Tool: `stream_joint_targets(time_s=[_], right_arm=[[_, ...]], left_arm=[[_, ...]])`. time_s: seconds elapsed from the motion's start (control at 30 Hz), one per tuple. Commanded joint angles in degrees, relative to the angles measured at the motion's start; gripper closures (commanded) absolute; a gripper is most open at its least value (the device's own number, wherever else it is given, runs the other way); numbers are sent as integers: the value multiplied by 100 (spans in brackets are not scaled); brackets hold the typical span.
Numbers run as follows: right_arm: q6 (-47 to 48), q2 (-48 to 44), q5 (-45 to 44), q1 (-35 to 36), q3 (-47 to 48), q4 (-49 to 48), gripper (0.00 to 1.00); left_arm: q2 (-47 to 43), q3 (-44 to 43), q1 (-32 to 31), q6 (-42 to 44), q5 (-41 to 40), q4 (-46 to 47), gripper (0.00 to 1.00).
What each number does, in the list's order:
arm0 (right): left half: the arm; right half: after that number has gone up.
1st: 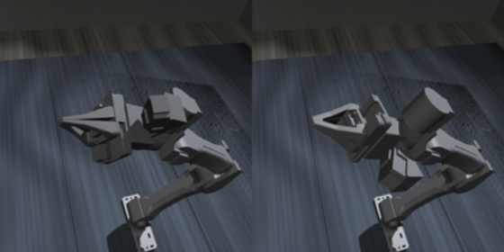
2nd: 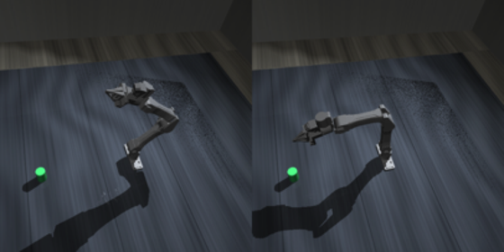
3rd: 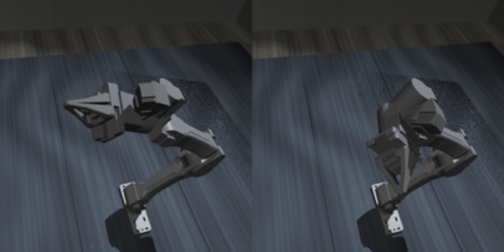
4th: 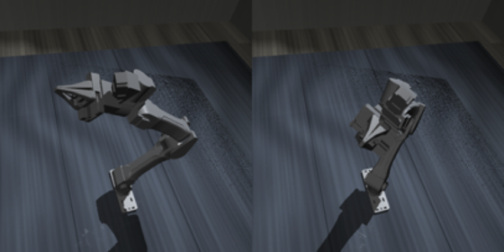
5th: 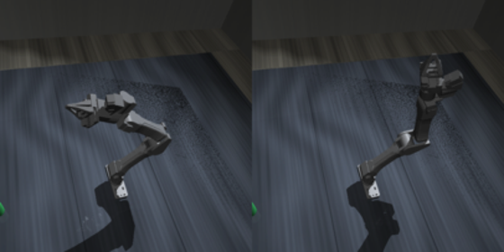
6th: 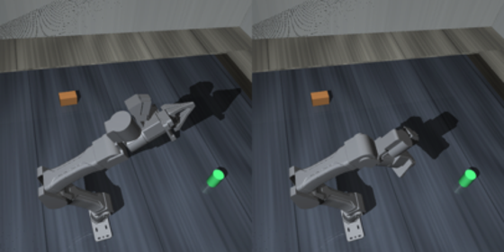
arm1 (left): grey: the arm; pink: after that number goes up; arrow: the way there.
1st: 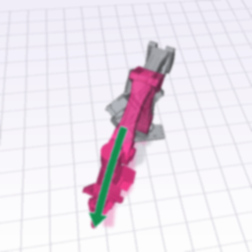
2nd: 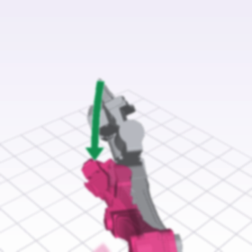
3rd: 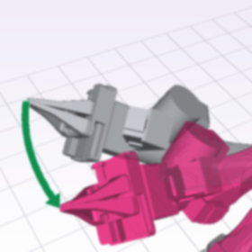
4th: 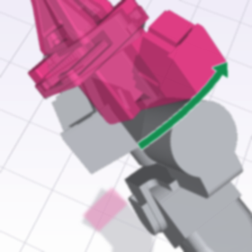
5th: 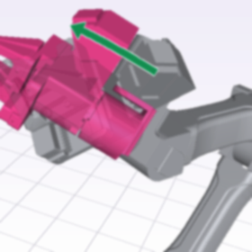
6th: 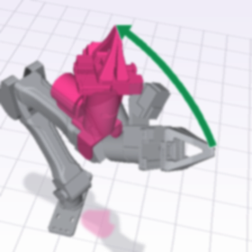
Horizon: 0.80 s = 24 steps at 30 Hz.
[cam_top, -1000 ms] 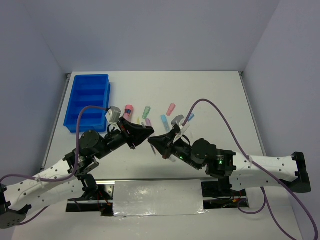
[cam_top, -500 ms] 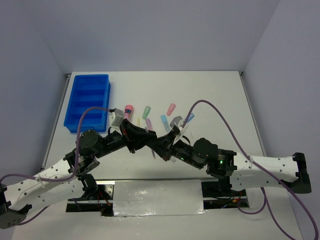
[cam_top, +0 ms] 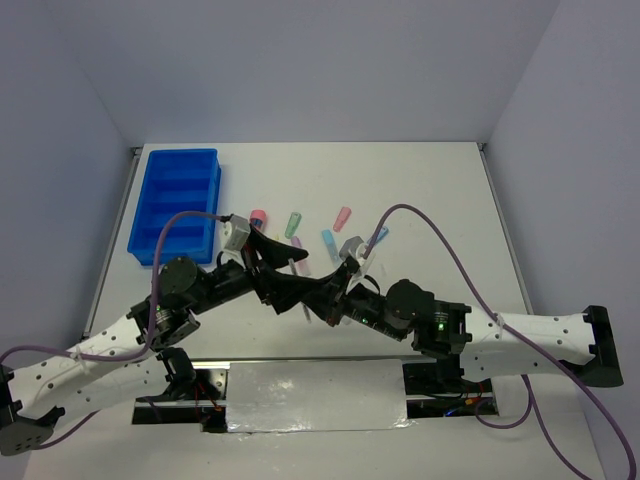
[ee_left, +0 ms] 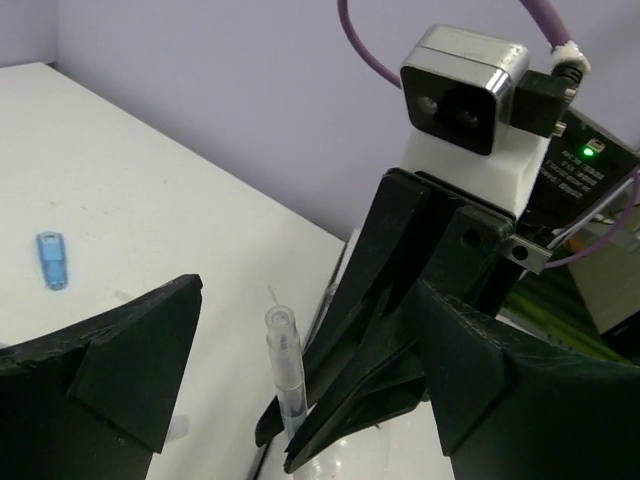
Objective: Sort the stationery into containers
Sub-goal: Close the pen cap on the pen.
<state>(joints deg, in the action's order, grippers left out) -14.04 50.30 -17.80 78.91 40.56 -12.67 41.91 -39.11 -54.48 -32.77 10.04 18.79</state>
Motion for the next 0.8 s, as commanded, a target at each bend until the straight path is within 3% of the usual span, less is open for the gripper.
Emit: stream_joint_targets(time_s=[0.0,0.2,0.6,0.73,0.77], right_arm=[[7,-47,-13,28,40,-166,100],[-2,-169,-171,36,5,-157,100],[95,-232,-294,27,146,62,100],[130,-205,-294,27,198,80,100],[139,-196,-303,27,216,80,100]], left_arm=[[-60,-500,-28,227,-344,-119,1],[-86,-931,-28,553,-810,-700,2],[-157,-835,-28,536,-706,-798,29],[-60,-791,-28,474,-547,-692,52],[-25,-800,-19,456,-530,-718,65]])
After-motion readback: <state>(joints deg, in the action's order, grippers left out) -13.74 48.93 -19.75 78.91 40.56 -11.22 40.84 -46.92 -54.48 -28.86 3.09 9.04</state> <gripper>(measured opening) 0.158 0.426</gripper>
